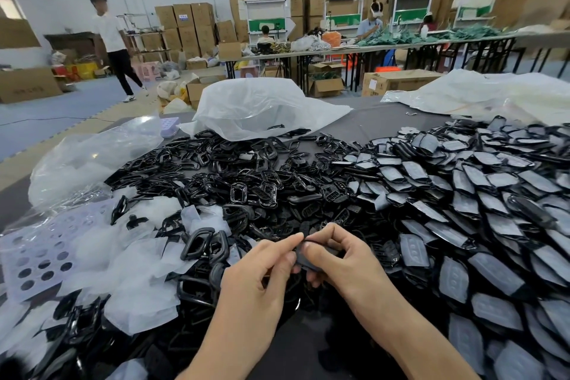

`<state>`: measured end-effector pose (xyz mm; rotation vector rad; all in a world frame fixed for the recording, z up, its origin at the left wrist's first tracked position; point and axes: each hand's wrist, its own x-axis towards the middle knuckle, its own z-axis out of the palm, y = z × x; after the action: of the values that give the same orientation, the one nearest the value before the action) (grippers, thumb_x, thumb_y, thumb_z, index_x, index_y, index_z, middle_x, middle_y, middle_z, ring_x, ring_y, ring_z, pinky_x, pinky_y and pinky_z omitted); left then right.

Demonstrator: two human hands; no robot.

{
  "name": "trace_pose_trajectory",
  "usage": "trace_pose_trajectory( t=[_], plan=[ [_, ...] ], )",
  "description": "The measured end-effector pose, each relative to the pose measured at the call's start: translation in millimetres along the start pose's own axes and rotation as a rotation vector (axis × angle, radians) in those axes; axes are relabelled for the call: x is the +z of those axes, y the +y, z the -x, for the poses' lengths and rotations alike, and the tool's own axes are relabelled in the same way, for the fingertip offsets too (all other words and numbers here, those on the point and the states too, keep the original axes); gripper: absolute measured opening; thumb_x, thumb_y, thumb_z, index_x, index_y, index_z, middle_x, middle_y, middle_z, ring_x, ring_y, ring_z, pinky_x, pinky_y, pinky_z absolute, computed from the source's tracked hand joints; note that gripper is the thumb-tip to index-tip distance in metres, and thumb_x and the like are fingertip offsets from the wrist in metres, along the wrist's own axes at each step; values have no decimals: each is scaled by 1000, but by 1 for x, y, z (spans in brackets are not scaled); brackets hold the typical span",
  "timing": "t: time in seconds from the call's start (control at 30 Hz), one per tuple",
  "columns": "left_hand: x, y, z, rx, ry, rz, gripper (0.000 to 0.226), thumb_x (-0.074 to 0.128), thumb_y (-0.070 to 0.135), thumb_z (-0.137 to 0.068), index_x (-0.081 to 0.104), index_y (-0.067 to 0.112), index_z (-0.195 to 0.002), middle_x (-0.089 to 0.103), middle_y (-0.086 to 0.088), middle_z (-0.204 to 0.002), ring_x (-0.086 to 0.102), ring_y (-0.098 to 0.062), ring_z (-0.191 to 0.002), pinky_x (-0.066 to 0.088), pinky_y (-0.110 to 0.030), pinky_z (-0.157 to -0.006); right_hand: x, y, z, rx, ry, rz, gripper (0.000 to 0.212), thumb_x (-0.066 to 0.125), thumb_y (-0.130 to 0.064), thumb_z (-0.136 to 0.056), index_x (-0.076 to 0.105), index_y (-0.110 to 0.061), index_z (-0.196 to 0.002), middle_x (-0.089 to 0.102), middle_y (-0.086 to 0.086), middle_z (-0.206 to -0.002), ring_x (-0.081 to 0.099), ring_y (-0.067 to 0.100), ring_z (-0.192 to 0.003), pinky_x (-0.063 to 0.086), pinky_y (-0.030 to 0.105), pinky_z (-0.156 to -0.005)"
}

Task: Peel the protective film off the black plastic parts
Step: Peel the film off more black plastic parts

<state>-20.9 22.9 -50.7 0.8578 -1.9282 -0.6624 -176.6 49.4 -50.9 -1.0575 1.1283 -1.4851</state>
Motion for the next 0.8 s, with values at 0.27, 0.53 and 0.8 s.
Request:
trace_pose_trajectory(
  t=[0.27,0.53,0.8],
  plan=[
    [-3,3,4,309,-137,-385,33,44,25,-97,57,37,-126,57,19,-97,58,-4,-76,49,-24,-66,-1,-1,-1,-27,154,-98,32,63,-1,-89,49,-17,-66,59,5,-62,51,15,-52,47,25,-53],
    [13,11,13,411,-179,-352,39,53,19,-87,67,29,-122,57,12,-77,54,-12,-61,44,-22,-57,-5,-3,-3,18,173,-237,34,63,-1,-90,47,-18,-64,55,3,-62,56,15,-50,50,23,-49],
    [2,7,8,57,80,-108,22,48,31,-100,59,47,-111,60,16,-76,56,-10,-61,39,-13,-54,-5,-1,-2,22,129,-197,32,67,-7,-88,49,-19,-64,62,1,-68,61,17,-55,52,24,-54]
  ],
)
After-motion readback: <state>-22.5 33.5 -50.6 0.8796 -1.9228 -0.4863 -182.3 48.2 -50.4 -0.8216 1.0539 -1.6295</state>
